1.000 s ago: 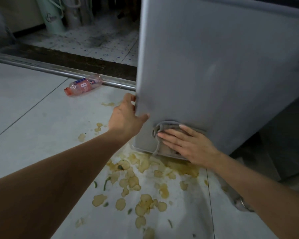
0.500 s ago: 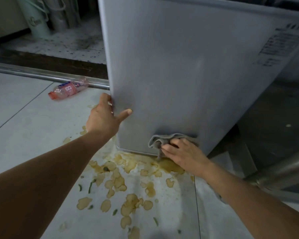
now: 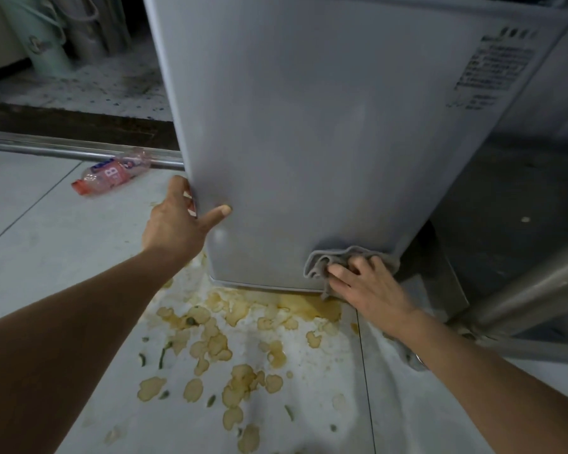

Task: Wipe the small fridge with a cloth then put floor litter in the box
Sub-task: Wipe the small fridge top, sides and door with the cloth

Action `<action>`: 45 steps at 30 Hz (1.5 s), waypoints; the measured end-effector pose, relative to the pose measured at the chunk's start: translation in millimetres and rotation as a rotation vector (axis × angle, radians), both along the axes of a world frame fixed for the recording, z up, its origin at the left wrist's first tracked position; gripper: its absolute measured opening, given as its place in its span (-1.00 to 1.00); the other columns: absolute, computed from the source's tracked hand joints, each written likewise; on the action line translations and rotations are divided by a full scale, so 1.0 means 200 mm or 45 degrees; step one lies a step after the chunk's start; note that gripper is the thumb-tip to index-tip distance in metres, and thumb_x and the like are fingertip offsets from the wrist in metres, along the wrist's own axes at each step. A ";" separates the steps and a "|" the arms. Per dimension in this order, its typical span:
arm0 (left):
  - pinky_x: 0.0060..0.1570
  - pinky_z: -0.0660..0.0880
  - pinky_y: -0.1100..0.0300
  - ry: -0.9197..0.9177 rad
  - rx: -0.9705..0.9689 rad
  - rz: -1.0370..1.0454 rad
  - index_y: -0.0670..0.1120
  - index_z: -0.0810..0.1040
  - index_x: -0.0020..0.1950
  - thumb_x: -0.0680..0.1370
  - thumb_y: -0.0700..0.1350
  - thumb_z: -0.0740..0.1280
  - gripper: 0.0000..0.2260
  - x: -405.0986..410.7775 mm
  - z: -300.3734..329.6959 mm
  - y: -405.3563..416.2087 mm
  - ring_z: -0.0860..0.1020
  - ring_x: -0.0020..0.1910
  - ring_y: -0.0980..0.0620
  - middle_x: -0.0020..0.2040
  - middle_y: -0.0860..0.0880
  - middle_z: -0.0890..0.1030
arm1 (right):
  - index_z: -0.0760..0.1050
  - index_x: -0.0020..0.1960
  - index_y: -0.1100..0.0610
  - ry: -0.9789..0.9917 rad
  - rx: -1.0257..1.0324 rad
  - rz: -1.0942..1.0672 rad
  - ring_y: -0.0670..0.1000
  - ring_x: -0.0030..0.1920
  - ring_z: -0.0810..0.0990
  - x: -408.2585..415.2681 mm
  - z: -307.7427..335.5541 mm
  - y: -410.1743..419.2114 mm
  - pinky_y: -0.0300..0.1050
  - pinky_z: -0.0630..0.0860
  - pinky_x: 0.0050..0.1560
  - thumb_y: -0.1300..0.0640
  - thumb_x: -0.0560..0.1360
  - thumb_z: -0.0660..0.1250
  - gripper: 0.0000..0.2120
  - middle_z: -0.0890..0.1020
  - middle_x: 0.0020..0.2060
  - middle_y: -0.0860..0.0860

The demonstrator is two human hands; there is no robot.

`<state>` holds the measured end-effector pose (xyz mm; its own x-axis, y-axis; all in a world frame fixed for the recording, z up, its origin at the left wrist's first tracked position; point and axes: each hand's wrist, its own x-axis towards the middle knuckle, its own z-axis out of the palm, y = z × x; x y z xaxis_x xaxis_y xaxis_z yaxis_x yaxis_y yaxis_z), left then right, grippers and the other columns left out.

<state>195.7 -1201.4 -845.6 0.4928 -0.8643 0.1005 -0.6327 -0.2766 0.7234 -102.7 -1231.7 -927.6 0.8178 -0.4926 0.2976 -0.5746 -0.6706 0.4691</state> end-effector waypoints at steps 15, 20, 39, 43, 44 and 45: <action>-0.15 0.52 0.00 -0.028 -0.051 0.032 0.02 0.30 0.18 0.41 0.19 0.39 -0.52 0.00 -0.05 -0.02 0.58 -0.12 -0.12 0.06 -0.03 0.52 | 0.29 0.02 0.12 -0.814 -0.137 -0.469 0.19 -0.04 0.29 -0.06 -0.03 0.01 0.07 0.56 -0.21 0.40 0.37 0.28 -0.68 0.24 0.06 0.10; -0.04 0.56 -0.15 -0.014 -0.039 0.042 0.00 0.30 0.22 0.41 0.20 0.38 -0.48 -0.02 -0.03 0.00 0.59 -0.06 -0.17 0.17 -0.12 0.54 | 0.41 0.00 0.24 -1.127 0.120 -0.500 0.28 0.04 0.44 -0.04 0.08 0.04 0.11 0.54 -0.04 0.44 0.27 0.29 -0.68 0.31 0.10 0.25; -0.02 0.57 -0.08 0.012 -0.204 0.056 0.01 0.30 0.17 0.42 0.17 0.39 -0.54 -0.03 -0.11 0.00 0.58 -0.15 0.00 0.01 0.07 0.51 | 0.11 0.23 0.25 -1.252 0.686 -1.263 0.30 0.19 0.39 -0.01 -0.33 -0.05 0.09 0.49 0.09 0.30 0.31 0.47 -0.34 0.31 0.25 0.31; -0.03 0.57 -0.09 -0.002 -0.187 0.034 0.01 0.30 0.19 0.42 0.17 0.39 -0.52 -0.02 -0.10 -0.01 0.58 -0.15 -0.02 0.02 0.07 0.51 | 0.16 0.28 0.28 -1.396 0.771 -1.434 0.33 0.22 0.38 0.01 -0.30 -0.09 0.17 0.46 0.17 0.34 0.32 0.45 -0.35 0.30 0.27 0.31; -0.04 0.57 -0.08 -0.008 -0.187 0.028 0.00 0.30 0.20 0.42 0.17 0.40 -0.52 -0.02 -0.10 -0.01 0.58 -0.15 -0.03 0.02 0.07 0.50 | 0.17 0.29 0.31 -1.465 0.742 -1.467 0.35 0.23 0.36 0.03 -0.27 -0.09 0.17 0.43 0.20 0.34 0.32 0.44 -0.35 0.27 0.30 0.32; -0.05 0.56 -0.07 -0.014 -0.186 0.024 -0.02 0.31 0.20 0.42 0.17 0.40 -0.51 -0.01 -0.10 -0.01 0.58 -0.14 -0.04 0.02 0.06 0.51 | 0.17 0.30 0.33 -1.536 0.710 -1.510 0.35 0.25 0.32 0.07 -0.23 -0.08 0.15 0.37 0.23 0.33 0.31 0.44 -0.33 0.24 0.32 0.32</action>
<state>192.9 -1203.0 -865.4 0.5073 -0.8305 0.2302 -0.6363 -0.1807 0.7500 -87.7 -1247.7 -973.8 -0.5404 -0.8413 0.0132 -0.6418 0.4020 -0.6531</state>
